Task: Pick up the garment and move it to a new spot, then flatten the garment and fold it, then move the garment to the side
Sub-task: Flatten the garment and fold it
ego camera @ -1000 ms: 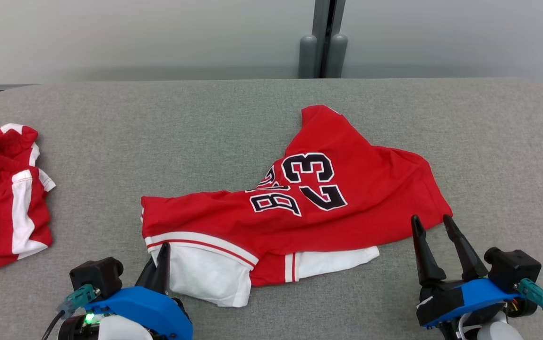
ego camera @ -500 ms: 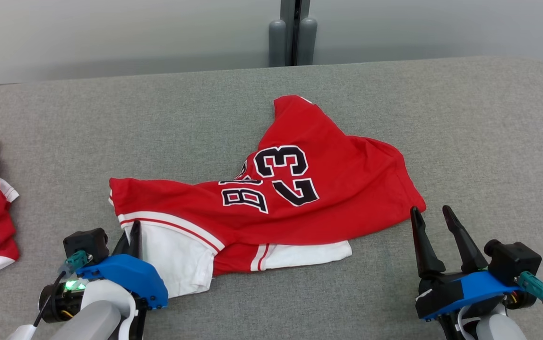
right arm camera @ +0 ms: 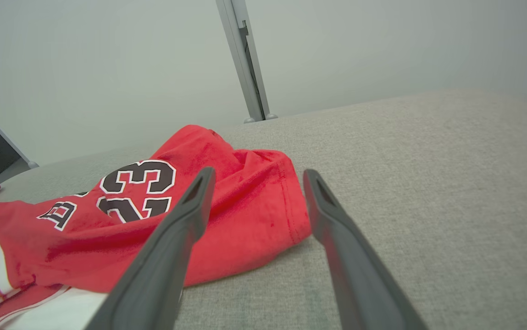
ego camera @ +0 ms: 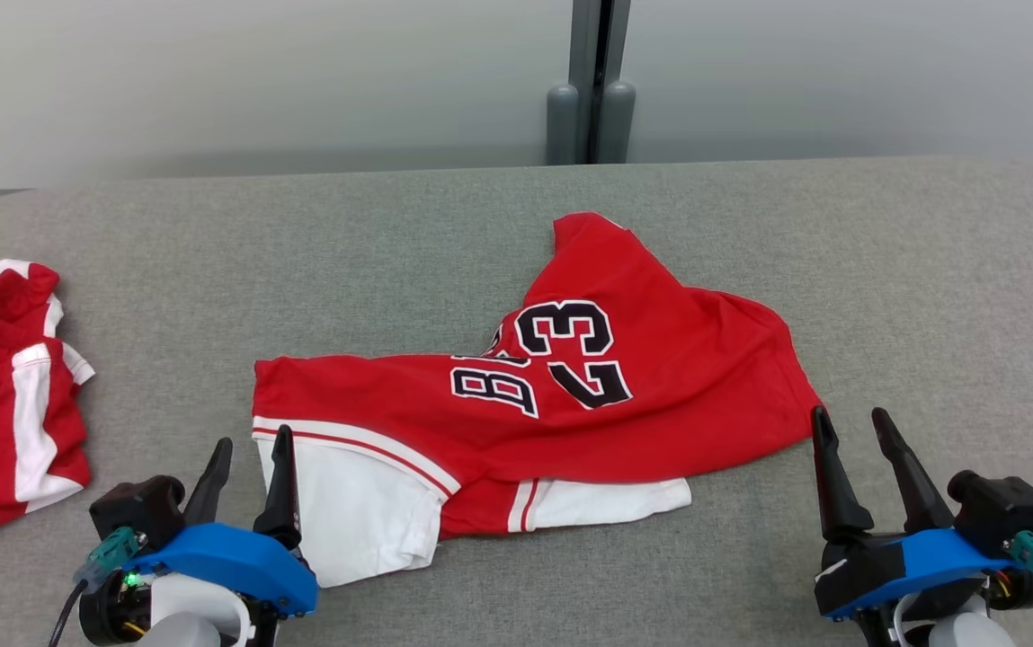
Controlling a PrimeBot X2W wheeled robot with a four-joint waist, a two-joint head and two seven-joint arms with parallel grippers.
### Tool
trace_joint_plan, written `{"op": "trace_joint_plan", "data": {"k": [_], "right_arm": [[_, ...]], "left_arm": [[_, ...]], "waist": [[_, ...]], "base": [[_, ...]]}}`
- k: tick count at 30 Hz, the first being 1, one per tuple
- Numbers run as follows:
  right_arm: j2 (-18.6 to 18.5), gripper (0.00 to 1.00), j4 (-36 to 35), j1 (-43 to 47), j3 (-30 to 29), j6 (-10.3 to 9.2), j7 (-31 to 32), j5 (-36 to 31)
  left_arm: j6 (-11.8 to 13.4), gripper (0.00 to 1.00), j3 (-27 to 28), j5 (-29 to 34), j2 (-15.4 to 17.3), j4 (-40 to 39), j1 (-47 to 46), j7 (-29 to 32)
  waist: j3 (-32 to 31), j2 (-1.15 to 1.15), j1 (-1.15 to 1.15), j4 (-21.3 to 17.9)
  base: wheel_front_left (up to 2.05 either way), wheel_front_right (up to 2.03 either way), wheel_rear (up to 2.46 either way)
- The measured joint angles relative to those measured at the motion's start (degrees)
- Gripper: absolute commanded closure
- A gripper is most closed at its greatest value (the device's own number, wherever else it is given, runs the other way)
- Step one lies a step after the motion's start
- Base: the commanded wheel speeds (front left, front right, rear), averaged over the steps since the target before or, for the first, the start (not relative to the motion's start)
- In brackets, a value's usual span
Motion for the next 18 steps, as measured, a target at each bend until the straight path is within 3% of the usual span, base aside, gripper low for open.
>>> {"op": "trace_joint_plan", "data": {"k": [11, 18], "right_arm": [[0.01, 0.00, 0.67, 1.44, -3.11, 0.00, 2.98, -1.03], [0.02, 0.00, 3.92, 1.12, -5.94, 0.00, 7.94, -2.92]], "left_arm": [[-4.58, 0.00, 13.37, 16.14, -5.16, -7.24, 9.32, 0.00], [-7.53, 0.00, 17.33, 20.19, -8.35, -6.49, 12.20, 0.00]], "waist": [[-2.53, 0.00, 0.00, 1.41], [-2.52, 0.00, 0.00, 1.38]], "base": [[0.00, 0.00, 0.00], [0.00, 0.00, 0.00]]}}
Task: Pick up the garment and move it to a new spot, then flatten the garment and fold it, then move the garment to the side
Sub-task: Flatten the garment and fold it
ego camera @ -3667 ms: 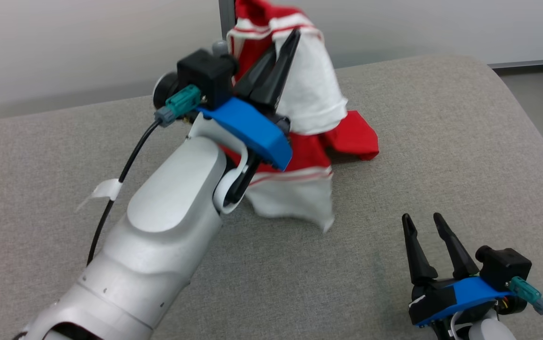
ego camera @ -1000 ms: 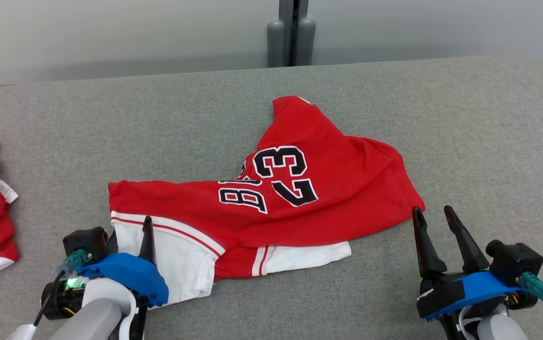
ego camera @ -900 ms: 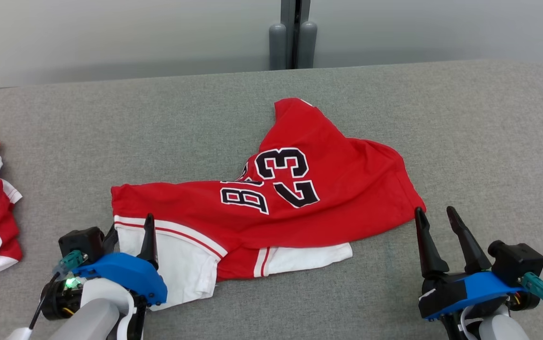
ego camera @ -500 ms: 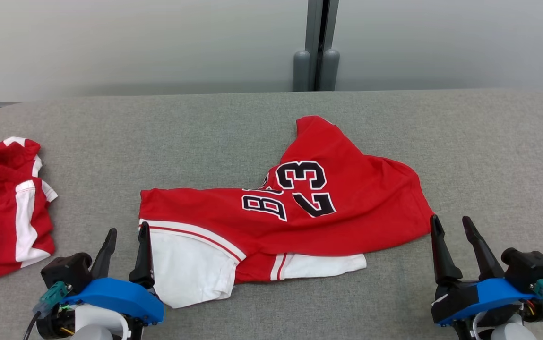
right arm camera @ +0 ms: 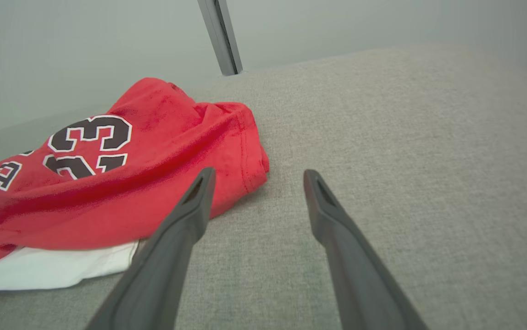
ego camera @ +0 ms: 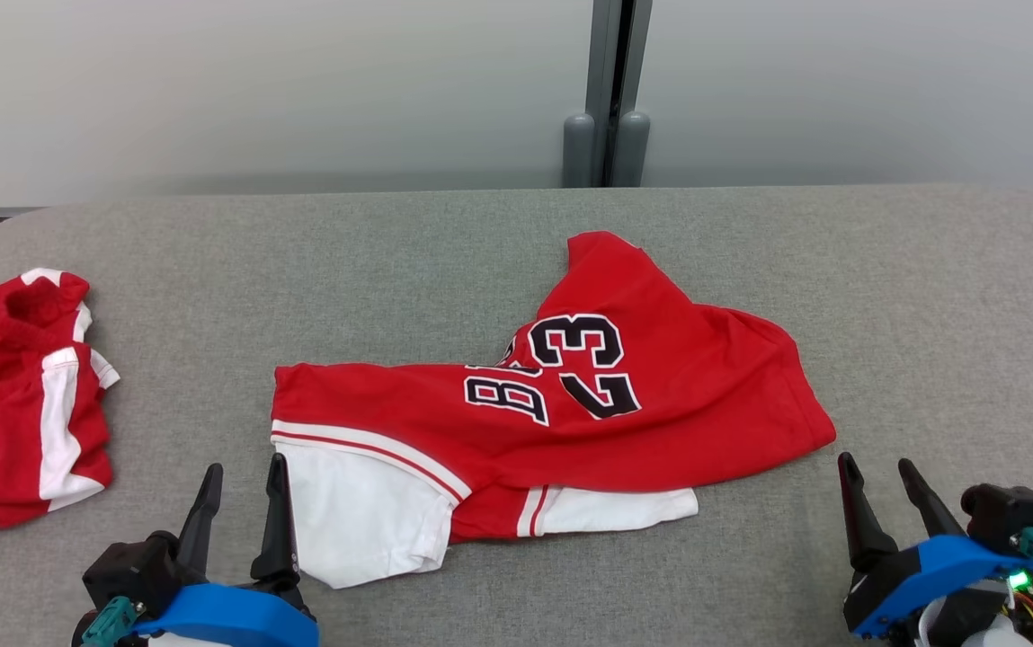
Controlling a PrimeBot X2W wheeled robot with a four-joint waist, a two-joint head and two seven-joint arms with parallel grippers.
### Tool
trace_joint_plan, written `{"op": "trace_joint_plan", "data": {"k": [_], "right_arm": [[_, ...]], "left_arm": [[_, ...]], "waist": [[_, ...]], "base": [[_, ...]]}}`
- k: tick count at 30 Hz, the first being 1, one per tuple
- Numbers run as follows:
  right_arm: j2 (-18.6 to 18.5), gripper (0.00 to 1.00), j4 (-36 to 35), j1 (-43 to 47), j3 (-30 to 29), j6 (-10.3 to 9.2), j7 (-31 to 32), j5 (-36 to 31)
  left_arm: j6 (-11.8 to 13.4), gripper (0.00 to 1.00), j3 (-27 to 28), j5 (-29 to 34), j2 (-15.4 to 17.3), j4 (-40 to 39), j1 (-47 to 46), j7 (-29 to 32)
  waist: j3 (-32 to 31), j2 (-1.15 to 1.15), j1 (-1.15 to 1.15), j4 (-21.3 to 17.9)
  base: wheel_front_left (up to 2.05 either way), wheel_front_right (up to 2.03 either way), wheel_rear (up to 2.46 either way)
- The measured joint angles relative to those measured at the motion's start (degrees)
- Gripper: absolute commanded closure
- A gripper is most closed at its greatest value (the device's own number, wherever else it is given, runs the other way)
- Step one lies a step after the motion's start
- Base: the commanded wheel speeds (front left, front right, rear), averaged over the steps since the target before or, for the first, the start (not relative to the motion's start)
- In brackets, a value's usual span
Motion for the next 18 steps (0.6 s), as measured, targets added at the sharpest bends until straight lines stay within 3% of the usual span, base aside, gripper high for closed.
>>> {"op": "trace_joint_plan", "data": {"k": [8, 14, 15, 16, 17, 18], "right_arm": [[-0.01, 0.00, 8.33, -9.31, -0.23, 0.00, 7.08, -1.63], [0.01, 0.00, 14.83, -14.32, 2.16, 0.00, 7.87, -2.90], [0.02, 0.31, 15.57, -14.90, 2.42, 0.00, 7.51, -3.05], [0.02, 0.83, 16.18, -15.33, 2.54, 0.00, 7.20, -3.05], [0.01, 0.83, 16.77, -15.66, 2.74, 0.00, 6.81, -3.11], [0.00, 1.00, 17.20, -15.88, 3.01, 0.00, 6.56, -3.09]], "left_arm": [[-1.66, 0.00, 2.26, 2.40, -2.05, 0.47, -1.27, 0.00], [-2.92, 0.00, 3.25, 3.46, -2.75, 1.22, -2.37, 0.00], [-3.03, 0.00, 3.46, 3.67, -2.85, 1.36, -2.42, 0.00], [-3.09, 0.00, 3.63, 3.74, -2.94, 1.59, -2.42, 0.00], [-3.38, 0.00, 3.72, 3.81, -3.03, 1.80, -2.42, 0.00], [-3.54, 0.00, 3.87, 3.91, -3.12, 1.97, -2.42, 0.00]], "waist": [[2.41, 0.01, 0.01, 0.48], [4.11, 0.01, 0.02, 1.07], [4.29, 0.01, 0.02, 1.10], [4.40, 0.01, 0.02, 1.10], [4.45, 0.01, 0.02, 1.04], [4.47, 0.01, 0.02, 0.94]], "base": [[0.00, 0.00, 0.00], [0.00, 0.00, 0.00], [0.00, 0.00, 0.00], [0.00, 0.00, 0.00], [0.00, 0.00, 0.00], [0.00, 0.00, 0.00]]}}
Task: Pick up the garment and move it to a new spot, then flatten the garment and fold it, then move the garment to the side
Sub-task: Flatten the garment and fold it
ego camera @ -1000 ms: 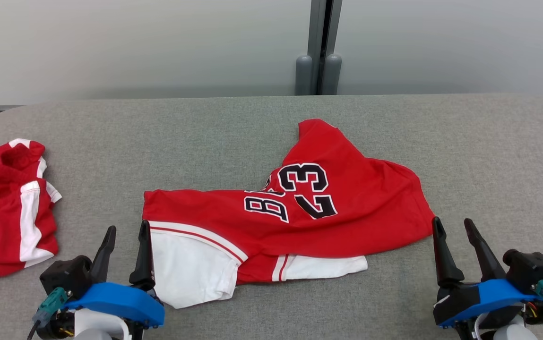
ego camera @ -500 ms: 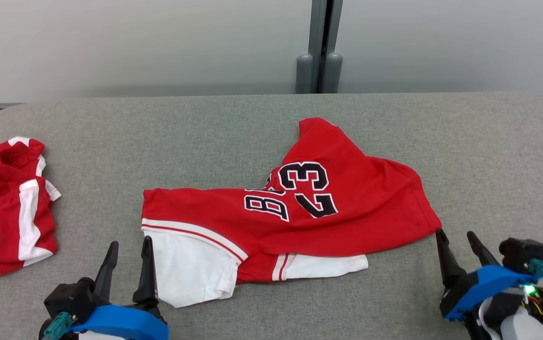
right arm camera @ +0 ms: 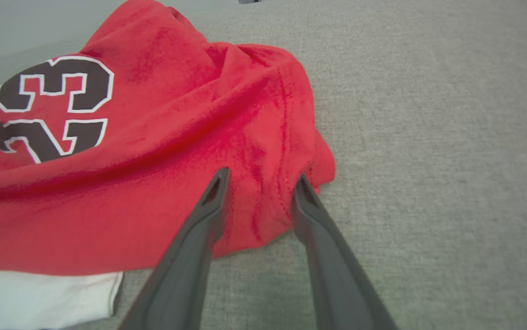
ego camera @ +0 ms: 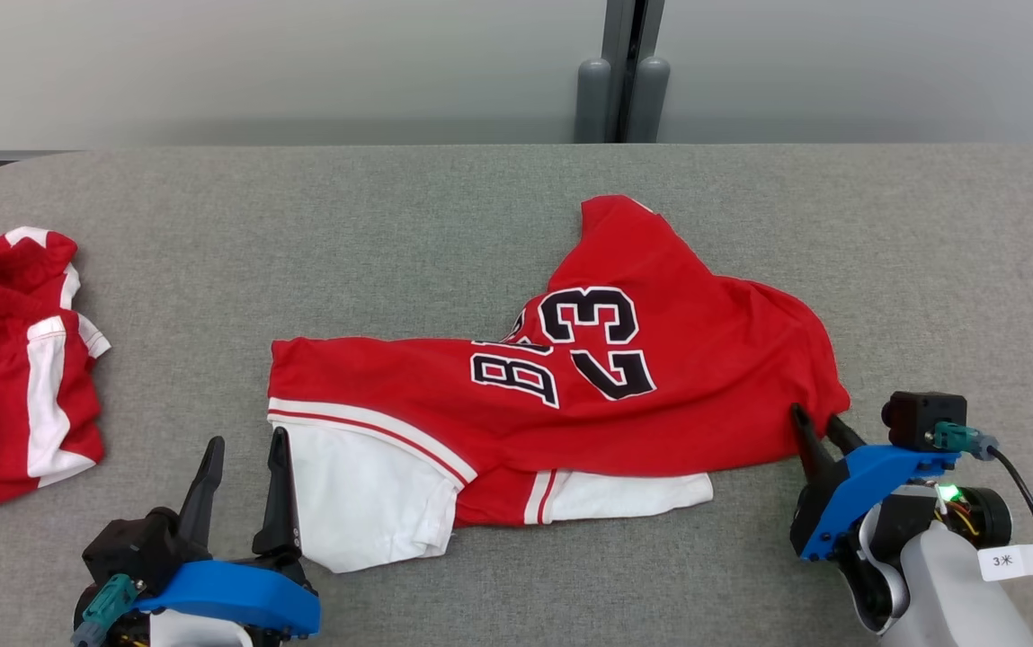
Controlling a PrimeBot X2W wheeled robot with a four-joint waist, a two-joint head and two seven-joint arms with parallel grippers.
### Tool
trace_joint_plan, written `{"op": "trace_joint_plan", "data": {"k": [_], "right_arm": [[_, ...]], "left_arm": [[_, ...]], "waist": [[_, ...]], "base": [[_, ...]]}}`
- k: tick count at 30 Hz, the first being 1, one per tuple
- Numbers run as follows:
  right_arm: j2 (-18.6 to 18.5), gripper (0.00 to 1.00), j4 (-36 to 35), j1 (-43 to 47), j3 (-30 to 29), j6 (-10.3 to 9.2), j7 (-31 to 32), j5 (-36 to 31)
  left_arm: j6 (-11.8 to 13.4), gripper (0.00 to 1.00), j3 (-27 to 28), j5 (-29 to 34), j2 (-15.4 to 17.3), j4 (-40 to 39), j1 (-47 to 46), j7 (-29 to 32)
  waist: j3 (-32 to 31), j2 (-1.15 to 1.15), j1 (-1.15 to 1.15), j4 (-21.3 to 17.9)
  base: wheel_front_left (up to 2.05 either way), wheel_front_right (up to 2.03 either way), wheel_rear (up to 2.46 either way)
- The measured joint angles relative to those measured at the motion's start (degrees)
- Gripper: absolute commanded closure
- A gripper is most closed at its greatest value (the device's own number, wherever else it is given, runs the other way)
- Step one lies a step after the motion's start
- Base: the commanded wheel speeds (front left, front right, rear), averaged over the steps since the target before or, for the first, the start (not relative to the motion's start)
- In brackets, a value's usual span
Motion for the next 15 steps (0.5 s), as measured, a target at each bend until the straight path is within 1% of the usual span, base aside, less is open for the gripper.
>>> {"op": "trace_joint_plan", "data": {"k": [4, 7, 10, 15], "right_arm": [[0.00, 1.00, -0.25, -0.12, 1.74, 0.00, -1.92, 2.54], [0.02, 1.00, -3.93, 1.02, 2.44, 0.00, -3.34, 3.49], [0.01, 1.00, -10.74, 5.05, 2.33, 0.00, -3.32, 4.11], [0.00, 1.00, -25.96, 13.28, 0.60, 0.00, 0.58, 3.91]], "left_arm": [[-0.51, 0.00, 0.79, 0.32, -0.36, 0.46, 0.01, 0.00], [-1.01, 0.00, 1.32, 0.71, -0.56, 0.65, 0.01, 0.00], [-1.11, 0.00, 1.65, 0.93, -0.85, 0.81, 0.05, -0.01], [-1.51, 0.00, 2.25, 1.34, -1.00, 0.73, 0.33, 0.00]], "waist": [[-0.19, 0.00, 0.00, -0.74], [-0.60, 0.00, 0.00, -1.27], [-1.08, 0.00, -0.01, -1.70], [-1.33, 0.00, -0.01, -2.67]], "base": [[0.00, 0.00, 0.00], [0.00, 0.00, 0.00], [0.00, 0.00, 0.00], [0.00, 0.00, 0.00]]}}
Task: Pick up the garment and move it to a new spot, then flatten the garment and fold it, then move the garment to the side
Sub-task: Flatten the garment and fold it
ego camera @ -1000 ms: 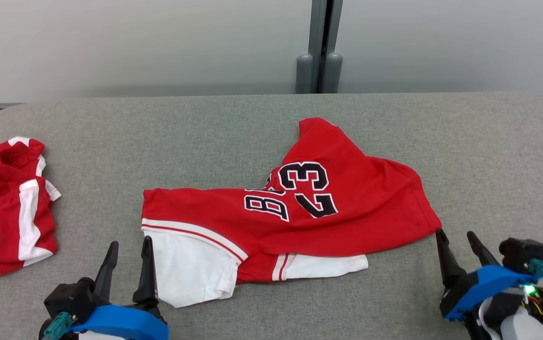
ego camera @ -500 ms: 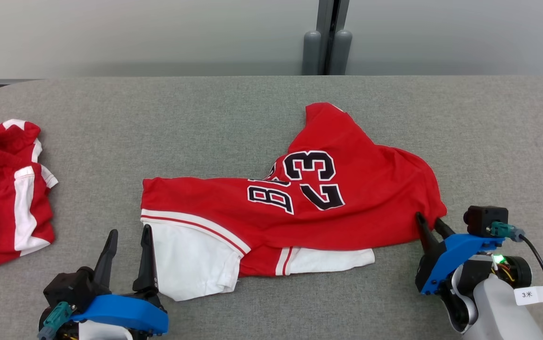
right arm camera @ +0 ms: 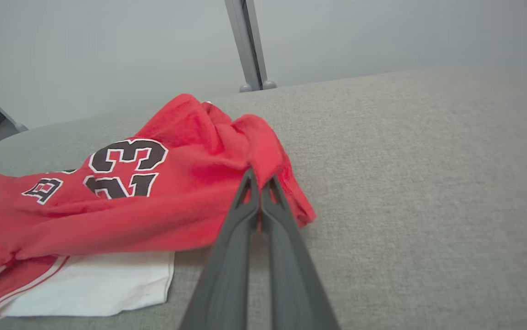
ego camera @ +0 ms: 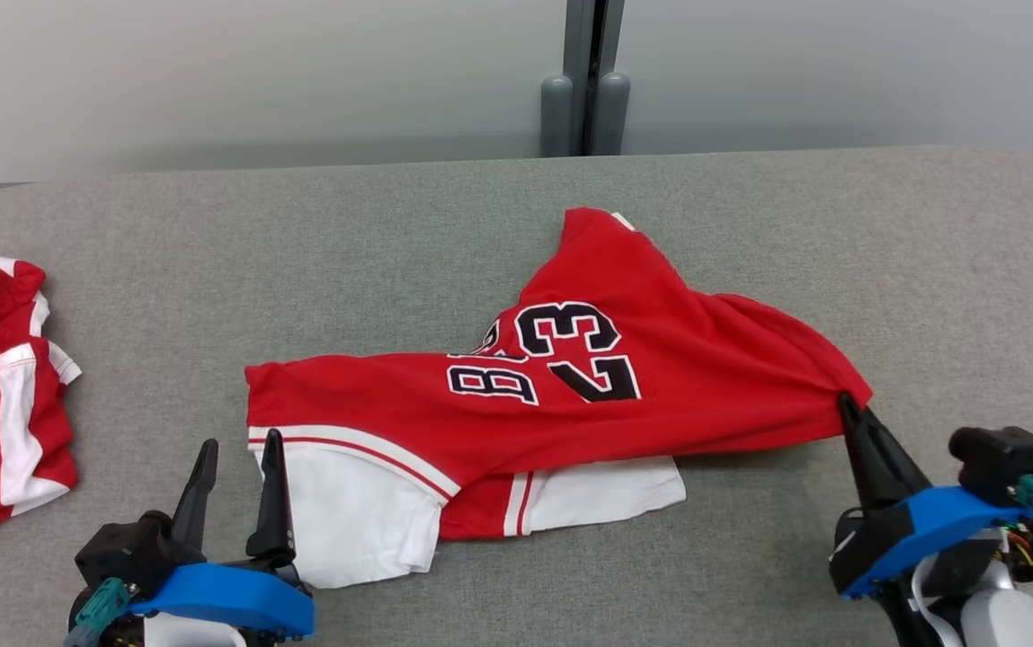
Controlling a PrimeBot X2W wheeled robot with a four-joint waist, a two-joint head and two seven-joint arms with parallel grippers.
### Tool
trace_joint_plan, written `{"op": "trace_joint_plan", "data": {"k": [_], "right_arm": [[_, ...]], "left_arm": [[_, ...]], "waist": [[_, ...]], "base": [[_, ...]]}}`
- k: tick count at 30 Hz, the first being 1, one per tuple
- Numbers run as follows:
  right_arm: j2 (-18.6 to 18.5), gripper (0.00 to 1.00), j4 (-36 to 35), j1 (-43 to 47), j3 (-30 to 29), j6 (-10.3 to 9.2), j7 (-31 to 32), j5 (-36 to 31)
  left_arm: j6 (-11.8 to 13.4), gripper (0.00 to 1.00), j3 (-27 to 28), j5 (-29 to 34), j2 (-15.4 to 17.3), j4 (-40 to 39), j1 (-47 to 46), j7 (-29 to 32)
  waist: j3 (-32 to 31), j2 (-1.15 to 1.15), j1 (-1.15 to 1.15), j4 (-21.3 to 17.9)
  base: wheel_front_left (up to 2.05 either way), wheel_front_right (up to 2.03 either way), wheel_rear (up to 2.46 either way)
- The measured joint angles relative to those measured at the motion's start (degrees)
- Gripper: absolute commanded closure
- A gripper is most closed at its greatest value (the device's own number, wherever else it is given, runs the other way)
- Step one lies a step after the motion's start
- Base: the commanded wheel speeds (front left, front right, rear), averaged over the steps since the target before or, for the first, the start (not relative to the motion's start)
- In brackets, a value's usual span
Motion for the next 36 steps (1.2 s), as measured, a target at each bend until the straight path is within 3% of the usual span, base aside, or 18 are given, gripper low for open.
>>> {"op": "trace_joint_plan", "data": {"k": [4, 7, 11, 17, 18, 19, 27, 36], "right_arm": [[-0.01, 1.00, -11.74, 4.99, -2.12, 0.00, 3.86, -1.66], [-0.03, 1.00, -15.94, 6.82, -3.13, 0.00, 7.27, -1.85], [-0.02, 1.00, -13.58, 7.94, -3.71, 0.00, 11.65, -2.29], [-0.04, 1.00, -1.58, 1.21, -4.81, 0.00, 12.35, -4.25], [-0.05, 0.76, 0.49, -0.51, -4.67, 0.00, 11.90, -4.39], [0.00, 0.00, 2.64, -2.07, -4.54, 0.00, 11.37, -4.63], [0.03, 0.00, 14.13, -10.17, -6.34, 0.00, 3.08, -6.43], [-0.01, 0.00, 7.91, -6.75, -6.93, 0.00, -9.80, -8.03]], "left_arm": [[-0.08, 0.00, 0.44, 0.43, -0.03, -0.19, 0.03, 0.00], [-0.21, 0.00, 0.62, 0.55, -0.12, -0.22, 0.02, 0.00], [-0.54, 0.00, 0.36, 0.93, -0.54, 0.09, -0.05, 0.00], [-1.00, 0.00, -0.16, 1.08, -0.81, 0.96, -0.49, 0.00], [-1.01, 0.00, -0.23, 1.09, -0.83, 1.12, -0.58, -0.01], [-1.01, 0.00, -0.22, 1.09, -0.79, 1.34, -0.69, 0.00], [-1.47, 0.00, -0.65, 0.92, -0.74, 3.26, -1.32, 0.02], [-1.44, 0.00, -0.57, -0.11, -0.80, 5.08, -0.35, 0.01]], "waist": [[0.36, 0.00, 0.00, -0.45], [0.55, 0.00, 0.00, -0.54], [0.67, 0.00, 0.00, -0.23], [1.15, 0.00, 0.00, 0.60], [1.21, 0.00, 0.00, 0.75], [1.28, 0.00, 0.00, 0.91], [0.67, 0.00, 0.00, 2.08], [-1.58, 0.00, 0.00, 1.97]], "base": [[0.00, 0.00, 0.00], [0.00, 0.00, 0.00], [0.00, 0.00, 0.00], [0.00, 0.00, 0.00], [0.00, 0.00, 0.00], [0.00, 0.00, 0.00], [0.00, 0.00, 0.00], [0.00, 0.00, 0.00]]}}
